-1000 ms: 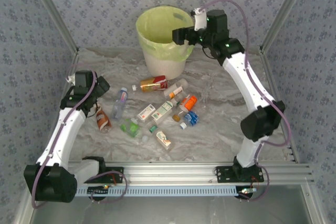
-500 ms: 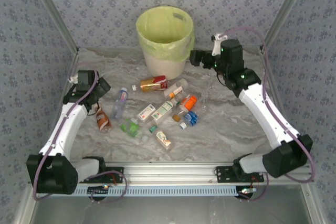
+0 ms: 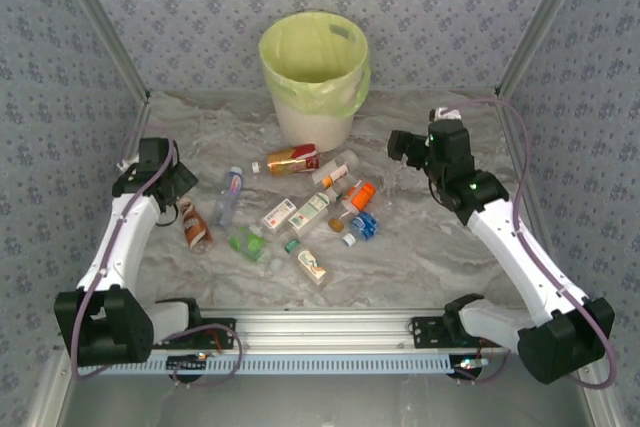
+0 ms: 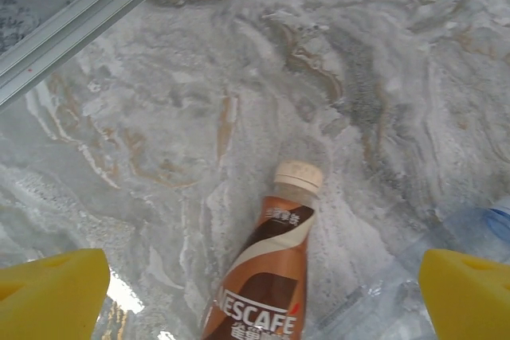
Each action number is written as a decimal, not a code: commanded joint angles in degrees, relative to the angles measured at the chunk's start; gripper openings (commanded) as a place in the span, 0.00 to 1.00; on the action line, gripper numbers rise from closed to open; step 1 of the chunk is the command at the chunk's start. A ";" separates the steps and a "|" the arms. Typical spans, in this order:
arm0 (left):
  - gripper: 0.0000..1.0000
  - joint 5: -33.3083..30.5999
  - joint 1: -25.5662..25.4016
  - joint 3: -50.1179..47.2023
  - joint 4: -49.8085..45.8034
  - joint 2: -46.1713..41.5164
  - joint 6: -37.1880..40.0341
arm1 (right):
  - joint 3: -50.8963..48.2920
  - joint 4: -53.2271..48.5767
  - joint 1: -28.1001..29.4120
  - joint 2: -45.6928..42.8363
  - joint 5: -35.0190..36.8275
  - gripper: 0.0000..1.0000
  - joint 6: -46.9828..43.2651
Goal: Put the plastic bottles in the bin
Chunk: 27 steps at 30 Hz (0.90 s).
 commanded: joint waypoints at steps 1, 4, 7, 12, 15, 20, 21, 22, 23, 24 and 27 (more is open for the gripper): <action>1.00 4.81 2.34 -2.24 -1.42 1.00 0.04 | -3.42 4.81 -0.53 -2.87 3.85 1.00 6.02; 1.00 12.21 2.92 -3.82 3.01 3.46 2.95 | -6.09 7.59 -0.59 -3.62 4.76 1.00 7.99; 0.99 17.66 2.96 -4.51 5.90 6.54 4.58 | -5.39 5.64 -0.98 -3.53 5.32 1.00 7.97; 1.00 18.64 2.89 -8.05 7.81 7.79 3.69 | -3.04 2.28 -1.30 -3.76 1.01 1.00 3.44; 0.99 19.29 2.83 -11.16 9.64 7.20 2.59 | -2.63 1.70 -1.32 -3.71 0.64 1.00 3.37; 0.96 20.43 2.62 -14.69 11.58 8.39 0.90 | -2.45 2.49 -1.42 -2.94 0.32 1.00 4.04; 0.96 19.95 2.58 -14.91 11.50 8.76 0.66 | -2.15 2.57 -1.50 -2.68 -0.45 1.00 3.58; 0.95 19.16 2.56 -15.15 11.37 9.15 0.32 | -1.80 2.35 -1.49 -2.34 -1.51 1.00 3.14; 0.94 18.10 2.58 -15.23 11.40 9.49 0.11 | -1.22 2.01 -1.52 -1.92 -2.42 1.00 2.88; 0.92 17.64 2.58 -15.34 11.64 9.78 -0.11 | -0.88 1.69 -1.47 -1.49 -2.85 1.00 2.77; 0.86 17.82 2.56 -15.81 13.35 10.90 -0.43 | 0.08 0.71 -1.50 -0.61 -2.69 1.00 3.09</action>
